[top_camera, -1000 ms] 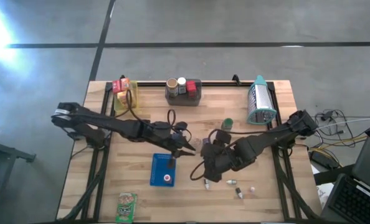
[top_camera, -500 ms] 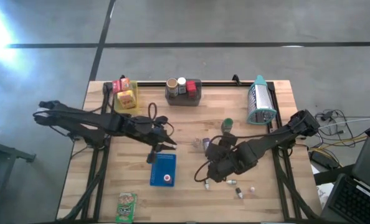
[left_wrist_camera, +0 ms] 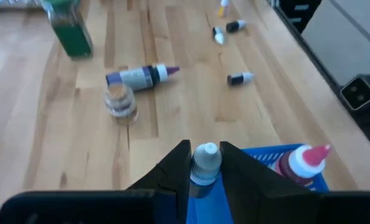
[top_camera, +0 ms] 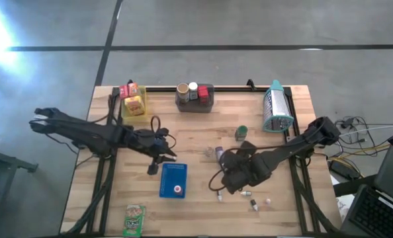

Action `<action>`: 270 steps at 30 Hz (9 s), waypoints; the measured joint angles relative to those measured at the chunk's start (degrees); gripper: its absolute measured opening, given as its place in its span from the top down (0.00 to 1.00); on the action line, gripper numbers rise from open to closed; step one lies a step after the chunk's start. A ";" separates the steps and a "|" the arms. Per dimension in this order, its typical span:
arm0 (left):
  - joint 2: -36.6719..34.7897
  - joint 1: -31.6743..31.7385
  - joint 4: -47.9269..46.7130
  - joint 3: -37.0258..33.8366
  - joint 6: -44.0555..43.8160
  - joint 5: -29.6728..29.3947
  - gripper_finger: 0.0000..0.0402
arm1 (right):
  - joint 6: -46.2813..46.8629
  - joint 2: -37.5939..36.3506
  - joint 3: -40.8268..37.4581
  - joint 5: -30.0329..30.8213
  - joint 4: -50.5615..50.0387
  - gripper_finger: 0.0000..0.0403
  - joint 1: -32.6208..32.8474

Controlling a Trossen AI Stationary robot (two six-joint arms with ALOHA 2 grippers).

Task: Pick & Place Kitchen Items
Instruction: Put the purple food coloring bottle into the blue bin, then move the yellow food coloring on the center of the table

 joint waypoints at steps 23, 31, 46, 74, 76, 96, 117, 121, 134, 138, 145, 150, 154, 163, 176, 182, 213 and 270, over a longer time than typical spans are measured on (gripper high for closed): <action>0.31 -4.81 24.06 -14.21 8.39 0.95 0.79 | -3.99 -26.79 -30.61 6.16 38.94 0.63 0.60; 4.67 -4.79 26.72 -15.65 7.93 2.07 0.79 | -6.93 -32.67 -37.49 7.70 47.41 0.66 0.59; 17.67 -4.79 29.29 -11.84 8.78 4.01 0.79 | -7.90 -33.40 -38.37 8.18 48.43 0.71 0.59; 25.35 -0.92 31.92 -9.75 1.81 4.27 0.79 | -8.36 -33.35 -38.46 8.11 47.99 0.68 0.59; 25.35 -0.92 31.92 -9.75 1.84 4.29 0.79 | -8.54 -33.35 -38.46 8.11 47.99 0.70 0.59; 25.35 -0.92 30.47 -9.18 2.37 4.31 0.79 | -8.76 -33.35 -38.46 7.51 48.05 0.79 0.59; 24.10 -0.95 30.15 -9.18 1.92 4.33 0.64 | -8.47 -33.35 -38.46 7.04 48.08 0.66 0.61; 22.62 -0.90 30.15 -9.18 1.94 4.33 0.65 | -8.14 -33.35 -38.46 6.84 48.09 0.65 0.61; 16.50 -0.92 29.49 -9.16 0.79 4.33 0.65 | -10.38 -33.33 -38.46 5.53 48.91 0.74 0.61; 13.30 -0.92 28.31 -9.16 0.76 4.33 0.64 | -12.40 -33.33 -38.25 5.47 49.70 0.78 0.61; 5.65 -0.92 25.56 -9.16 1.02 4.31 0.64 | -15.59 -32.16 -35.71 6.03 49.82 0.81 2.33; 0.30 -0.92 24.88 -9.16 1.06 4.29 0.64 | -16.58 -28.30 -30.91 6.23 48.84 0.81 4.66; -3.22 -0.92 24.84 -9.16 1.08 4.08 0.64 | -13.15 -23.32 -24.05 6.24 40.02 0.81 6.76; -7.92 -0.97 25.12 -9.16 1.19 3.87 0.64 | 20.34 -9.00 -2.52 2.05 -4.87 0.82 15.35; -9.20 -0.97 30.46 -9.16 4.21 3.46 0.64 | 57.39 0.98 7.62 -0.76 -17.91 0.75 33.25; -9.41 -0.95 34.52 -9.16 3.97 3.48 0.64 | 67.89 1.86 7.39 -6.53 -18.04 0.80 36.10; -15.13 -0.92 33.85 -9.16 6.03 3.63 0.64 | 73.84 14.84 5.54 -17.85 -6.03 0.54 39.18; -15.43 -0.92 33.87 -9.16 0.75 3.43 0.64 | 72.88 2.67 -29.76 -7.47 26.45 0.51 44.23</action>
